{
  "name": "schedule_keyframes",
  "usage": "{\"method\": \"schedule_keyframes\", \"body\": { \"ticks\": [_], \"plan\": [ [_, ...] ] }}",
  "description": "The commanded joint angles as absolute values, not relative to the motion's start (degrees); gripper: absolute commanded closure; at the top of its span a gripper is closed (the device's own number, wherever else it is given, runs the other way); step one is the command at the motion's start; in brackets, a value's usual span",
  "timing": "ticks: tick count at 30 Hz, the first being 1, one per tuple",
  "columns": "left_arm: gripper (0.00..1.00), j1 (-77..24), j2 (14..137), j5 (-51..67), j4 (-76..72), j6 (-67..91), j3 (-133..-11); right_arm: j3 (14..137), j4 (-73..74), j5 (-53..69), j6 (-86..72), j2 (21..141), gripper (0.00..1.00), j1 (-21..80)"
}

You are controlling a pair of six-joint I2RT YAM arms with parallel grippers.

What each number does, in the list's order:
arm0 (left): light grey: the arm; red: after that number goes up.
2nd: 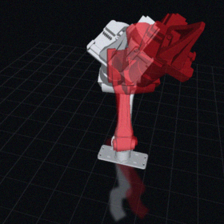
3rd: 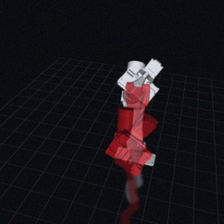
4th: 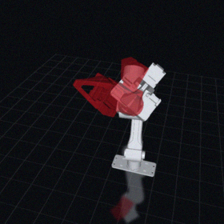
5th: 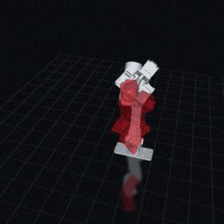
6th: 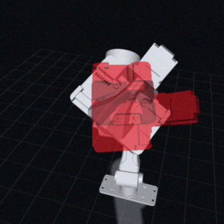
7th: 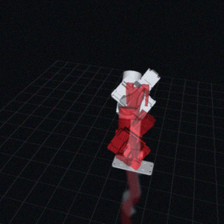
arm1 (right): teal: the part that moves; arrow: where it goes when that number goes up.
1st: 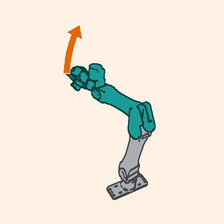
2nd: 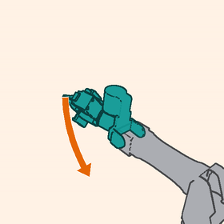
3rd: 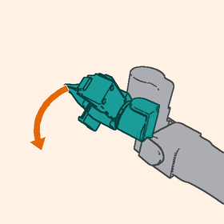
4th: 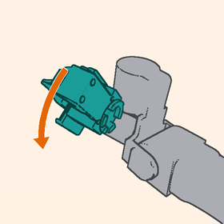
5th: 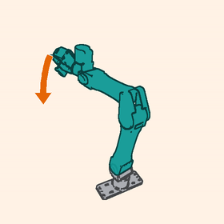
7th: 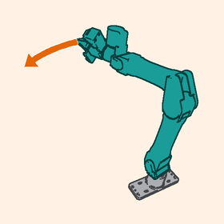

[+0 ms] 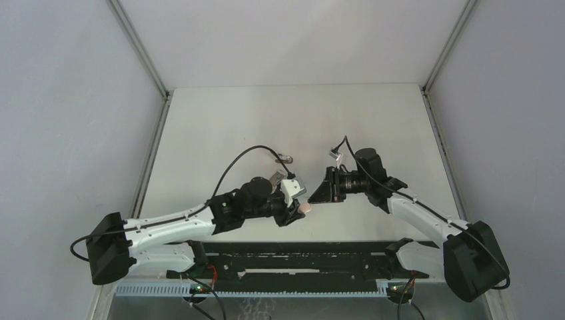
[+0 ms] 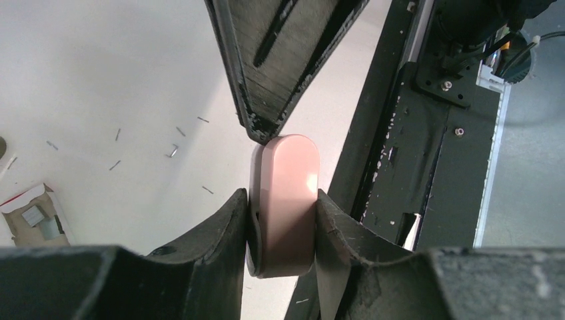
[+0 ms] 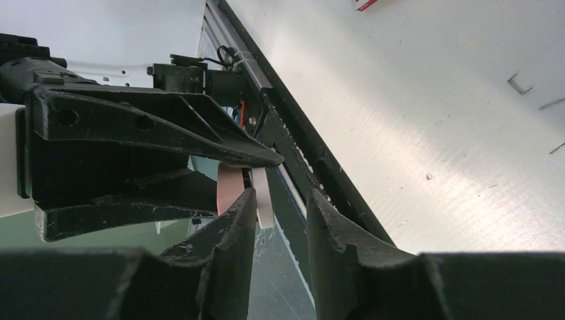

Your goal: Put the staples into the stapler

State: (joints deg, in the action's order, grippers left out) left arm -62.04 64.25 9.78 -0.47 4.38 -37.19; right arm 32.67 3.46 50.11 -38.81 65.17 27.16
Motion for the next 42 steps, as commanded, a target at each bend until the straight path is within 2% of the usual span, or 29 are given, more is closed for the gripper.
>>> {"method": "schedule_keyframes", "body": {
  "ticks": [1, 10, 15, 23, 32, 42],
  "plan": [
    [1.0, -62.1, 61.6, 9.4, -6.1, 6.1, -35.9, 30.9, 1.5, 52.3, -39.7, 65.1, 0.72, 27.5],
    [1.0, -62.0, 59.2, 8.2, -10.5, 8.0, -33.1, 30.1, 1.0, 52.8, -40.0, 64.4, 0.75, 27.5],
    [1.0, -62.0, 58.4, 7.4, -10.7, 8.3, -31.9, 29.6, 0.9, 52.3, -41.2, 62.3, 0.7, 26.4],
    [1.0, -62.0, 53.5, 4.7, -16.7, 8.7, -27.9, 26.3, -6.7, 53.6, -51.4, 59.9, 0.69, 25.5],
    [1.0, -62.0, 51.4, 7.3, -19.2, 6.5, -25.9, 25.0, -15.6, 52.5, -62.3, 60.8, 0.69, 27.6],
    [1.0, -62.1, 51.4, 7.1, -20.9, 6.1, -25.7, 24.9, -18.9, 52.6, -65.9, 63.0, 0.71, 30.0]
  ]
}}
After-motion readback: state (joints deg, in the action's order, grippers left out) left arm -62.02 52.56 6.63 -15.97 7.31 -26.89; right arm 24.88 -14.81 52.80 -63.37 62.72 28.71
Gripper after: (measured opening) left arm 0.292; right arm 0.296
